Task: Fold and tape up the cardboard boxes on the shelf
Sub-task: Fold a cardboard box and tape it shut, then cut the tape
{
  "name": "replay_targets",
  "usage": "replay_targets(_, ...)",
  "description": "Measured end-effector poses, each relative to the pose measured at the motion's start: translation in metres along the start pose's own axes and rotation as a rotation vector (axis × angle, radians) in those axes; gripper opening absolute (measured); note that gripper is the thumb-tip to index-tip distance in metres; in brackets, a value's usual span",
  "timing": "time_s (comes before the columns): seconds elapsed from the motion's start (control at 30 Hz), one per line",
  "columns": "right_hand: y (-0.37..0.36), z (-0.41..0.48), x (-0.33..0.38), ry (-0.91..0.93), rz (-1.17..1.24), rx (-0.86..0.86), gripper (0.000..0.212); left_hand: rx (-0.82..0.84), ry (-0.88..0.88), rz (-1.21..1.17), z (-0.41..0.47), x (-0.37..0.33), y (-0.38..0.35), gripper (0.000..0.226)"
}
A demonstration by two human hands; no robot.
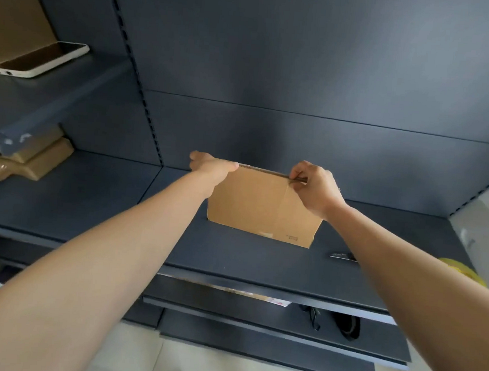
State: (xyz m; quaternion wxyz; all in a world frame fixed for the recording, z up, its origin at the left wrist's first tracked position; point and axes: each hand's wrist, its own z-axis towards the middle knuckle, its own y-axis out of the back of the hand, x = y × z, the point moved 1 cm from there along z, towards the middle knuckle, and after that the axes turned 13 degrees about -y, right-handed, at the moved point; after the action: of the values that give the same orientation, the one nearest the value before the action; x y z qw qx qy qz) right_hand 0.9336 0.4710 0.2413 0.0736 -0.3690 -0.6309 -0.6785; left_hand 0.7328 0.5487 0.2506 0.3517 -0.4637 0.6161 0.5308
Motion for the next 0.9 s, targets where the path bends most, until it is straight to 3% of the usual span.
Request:
replay_targets(0.07, 0.005, 0.003, -0.002, 0.022, 0.022, 0.043, 0.009, -0.024, 0.028, -0.011, 0.0, -0.002, -0.002, 0.08)
replay_targets(0.3, 0.018, 0.014, 0.004, -0.045, 0.031, 0.133, 0.032, -0.092, 0.103, -0.063, -0.011, -0.005, -0.003, 0.078)
replay_targets(0.43, 0.018, 0.016, 0.008, -0.042, 0.017, 0.115, 0.011, -0.103, 0.123, -0.086, -0.018, -0.006, -0.002, 0.075)
replay_targets(0.57, 0.025, 0.017, 0.01, -0.149, -0.027, 0.173, 0.033, -0.118, 0.127, -0.088, -0.02, -0.006, 0.0, 0.075)
replay_targets(0.67, 0.029, 0.016, 0.011, -0.209, -0.082, 0.149, 0.049, -0.094, 0.124, -0.094, -0.022, -0.008, 0.001, 0.077)
replay_targets(0.9, 0.022, 0.013, 0.022, -0.151, -0.225, -0.003, 0.038, -0.016, 0.102, -0.004, -0.024, -0.01, 0.003, 0.074)
